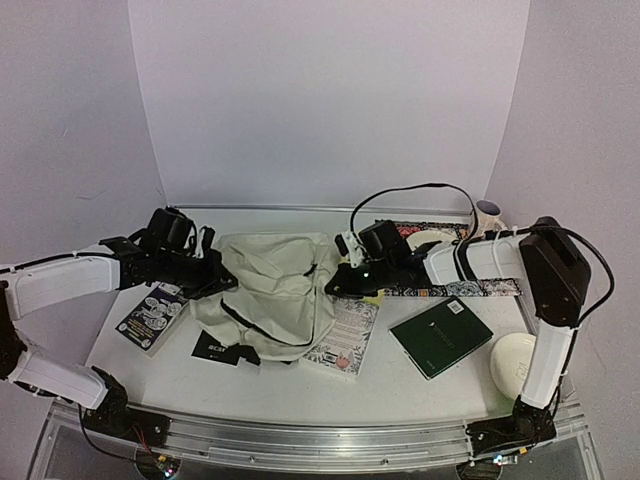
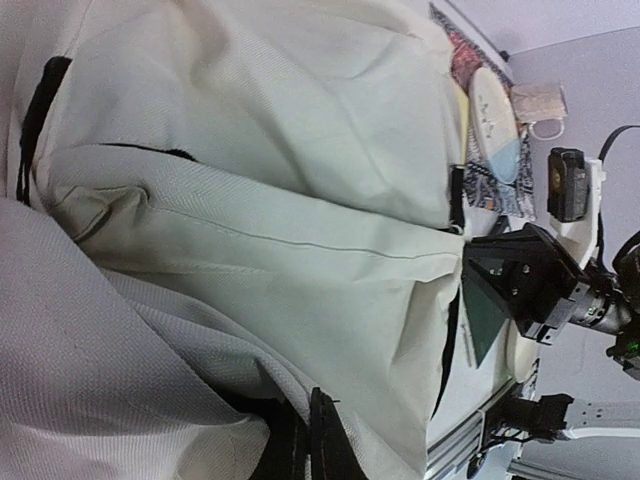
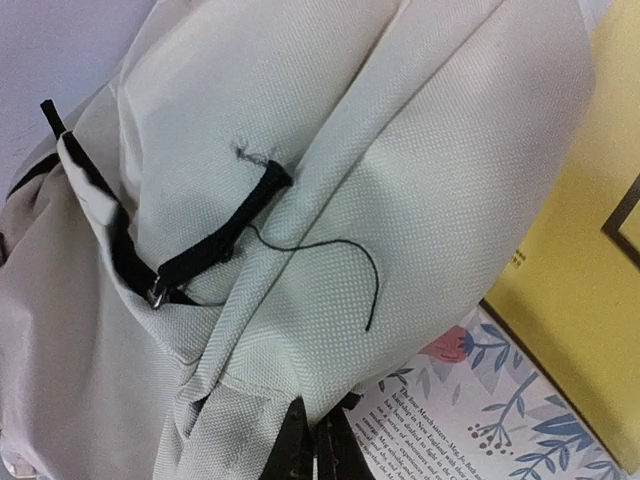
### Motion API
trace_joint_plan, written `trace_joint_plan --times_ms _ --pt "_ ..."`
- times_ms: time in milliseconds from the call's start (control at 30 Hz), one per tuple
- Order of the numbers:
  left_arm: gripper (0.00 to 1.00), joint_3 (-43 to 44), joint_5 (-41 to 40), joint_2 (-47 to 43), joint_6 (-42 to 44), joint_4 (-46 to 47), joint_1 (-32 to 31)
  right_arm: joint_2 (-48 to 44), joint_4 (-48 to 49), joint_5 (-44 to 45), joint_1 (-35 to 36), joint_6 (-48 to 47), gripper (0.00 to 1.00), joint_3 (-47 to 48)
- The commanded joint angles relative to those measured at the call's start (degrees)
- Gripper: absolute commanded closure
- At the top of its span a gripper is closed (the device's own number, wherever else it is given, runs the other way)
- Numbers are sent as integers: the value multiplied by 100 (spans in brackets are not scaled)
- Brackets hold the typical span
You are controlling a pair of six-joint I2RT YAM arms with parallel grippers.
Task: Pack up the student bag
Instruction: Pick up the book from the student bag, then place the student bag on the book.
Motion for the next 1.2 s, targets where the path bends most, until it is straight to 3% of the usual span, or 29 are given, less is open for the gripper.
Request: trace_joint_plan --times_ms 0,200,433,767,900,1000,1167 --pt "100 877 611 -302 123 535 -112 -843 -348 195 129 -672 100 827" --pt "100 1296 717 -192 47 566 -516 -1440 -954 904 113 -1177 100 1111" --pt "100 1272 42 368 -240 896 -1689 -1788 -1134 1404 -22 -1431 100 521" --pt "87 948 -612 1493 -757 2085 -2826 -1638 -1021 1694 -392 -1539 99 -528" --pt "76 969 -817 1731 -687 2106 -2973 -1699 -968 1858 -523 -1619 93 -768" --pt "63 836 -1272 1548 -608 1960 -2974 -1869 -965 1830 -685 -1670 82 -942" --pt "51 889 -2473 1196 -204 1039 -2973 -2209 -969 1228 -1072 -1709 61 -1028"
